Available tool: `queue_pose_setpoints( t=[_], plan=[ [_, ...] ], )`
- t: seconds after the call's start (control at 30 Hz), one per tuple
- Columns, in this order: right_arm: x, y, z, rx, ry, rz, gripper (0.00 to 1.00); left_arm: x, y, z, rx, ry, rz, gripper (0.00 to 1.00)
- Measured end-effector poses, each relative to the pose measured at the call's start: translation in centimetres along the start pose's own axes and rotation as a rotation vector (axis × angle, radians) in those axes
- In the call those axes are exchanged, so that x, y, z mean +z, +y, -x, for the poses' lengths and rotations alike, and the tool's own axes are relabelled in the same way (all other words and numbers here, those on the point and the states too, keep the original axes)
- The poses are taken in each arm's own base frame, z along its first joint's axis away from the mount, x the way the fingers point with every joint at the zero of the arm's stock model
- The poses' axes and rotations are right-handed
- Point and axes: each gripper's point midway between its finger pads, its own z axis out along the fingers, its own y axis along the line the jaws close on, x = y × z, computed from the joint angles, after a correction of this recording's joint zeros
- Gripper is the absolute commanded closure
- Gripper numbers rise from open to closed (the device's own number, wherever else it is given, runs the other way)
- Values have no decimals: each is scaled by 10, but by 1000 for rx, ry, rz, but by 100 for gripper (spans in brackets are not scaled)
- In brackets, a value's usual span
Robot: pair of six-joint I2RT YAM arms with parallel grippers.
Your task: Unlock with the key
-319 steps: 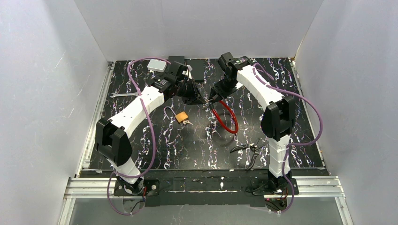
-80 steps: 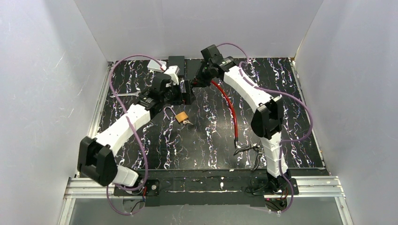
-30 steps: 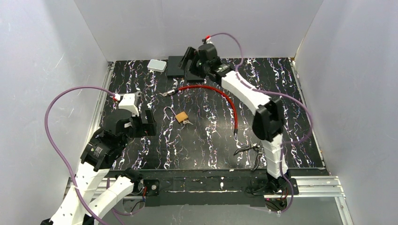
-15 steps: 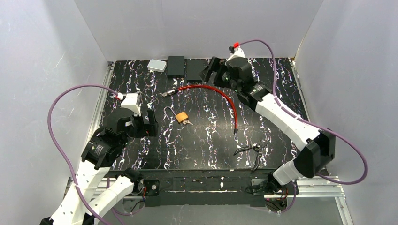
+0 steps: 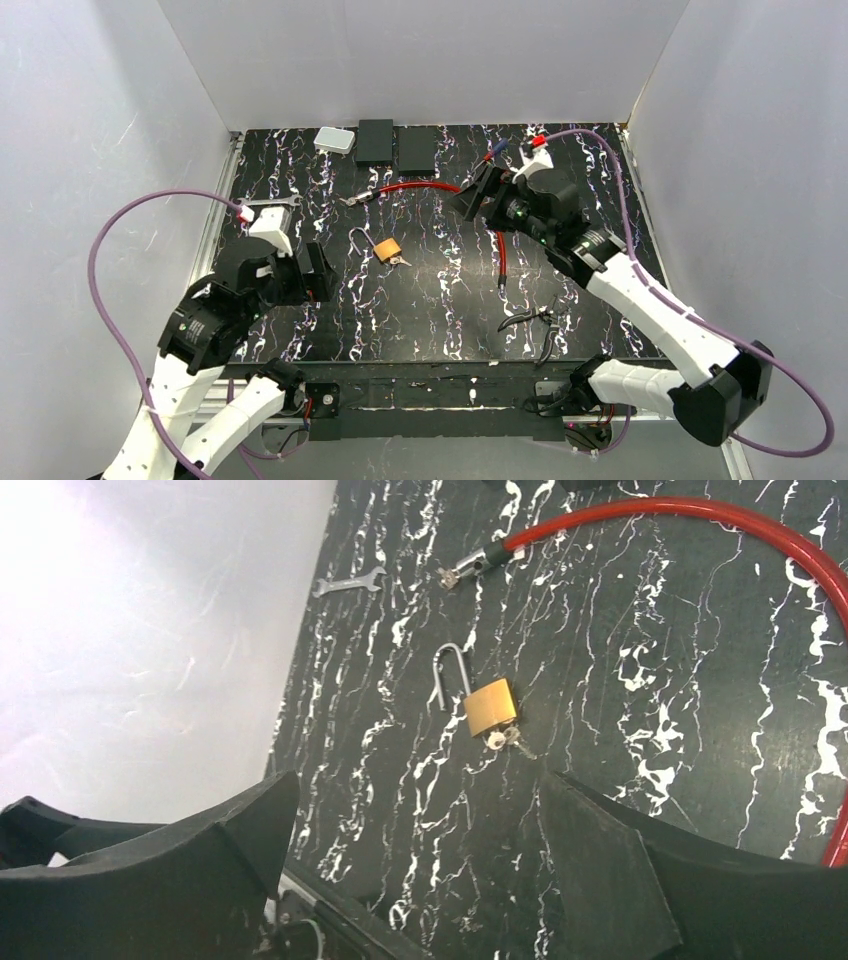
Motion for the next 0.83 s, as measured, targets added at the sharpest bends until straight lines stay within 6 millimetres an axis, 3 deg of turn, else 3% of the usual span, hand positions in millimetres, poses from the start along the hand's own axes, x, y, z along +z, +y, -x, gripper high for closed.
queue_pose_setpoints(
  t=[0.3, 0.57, 0.83],
  plan=[
    [-47, 18, 15, 77, -64, 59, 2, -46, -15, 24, -62, -48, -66, 2],
    [-67, 21, 14, 181, -63, 53, 2, -65, -7, 13, -17, -4, -51, 2],
    [-94, -1, 6, 252, -93, -17, 2, -69, 5, -6, 34, -23, -53, 2]
  ],
)
